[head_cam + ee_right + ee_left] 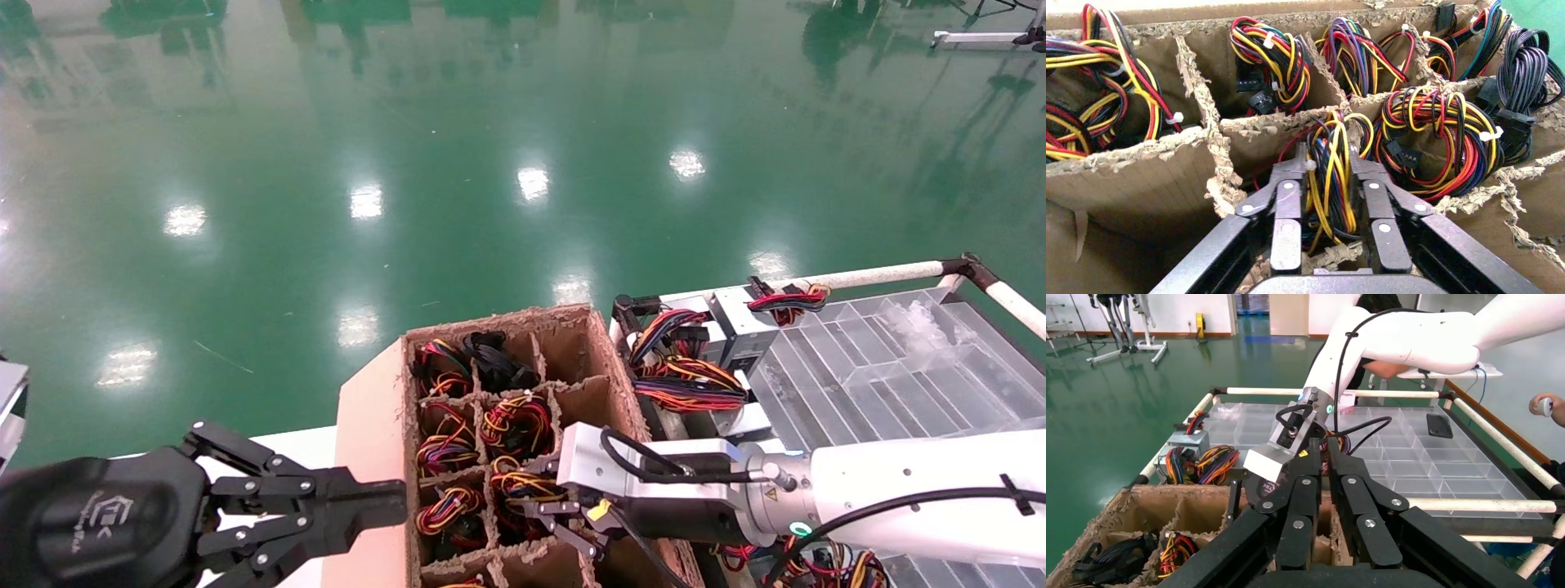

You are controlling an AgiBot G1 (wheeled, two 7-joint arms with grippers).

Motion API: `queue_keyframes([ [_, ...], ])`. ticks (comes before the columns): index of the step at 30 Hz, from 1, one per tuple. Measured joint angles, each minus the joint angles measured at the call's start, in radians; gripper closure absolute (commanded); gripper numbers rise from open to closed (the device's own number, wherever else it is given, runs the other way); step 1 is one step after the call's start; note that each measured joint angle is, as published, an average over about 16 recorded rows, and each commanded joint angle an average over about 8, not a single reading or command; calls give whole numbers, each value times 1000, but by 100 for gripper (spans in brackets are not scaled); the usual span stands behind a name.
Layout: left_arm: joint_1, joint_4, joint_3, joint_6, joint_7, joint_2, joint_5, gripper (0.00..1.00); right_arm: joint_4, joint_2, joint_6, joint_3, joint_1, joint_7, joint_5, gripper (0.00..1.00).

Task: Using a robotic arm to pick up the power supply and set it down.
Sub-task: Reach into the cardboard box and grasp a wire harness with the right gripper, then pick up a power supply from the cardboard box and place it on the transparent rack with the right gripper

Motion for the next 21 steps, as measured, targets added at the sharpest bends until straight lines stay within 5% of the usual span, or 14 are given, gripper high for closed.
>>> queue_keyframes([
  [21,0,0,0,0,0,0,0,0,97,102,24,108,-16,48,143,100],
])
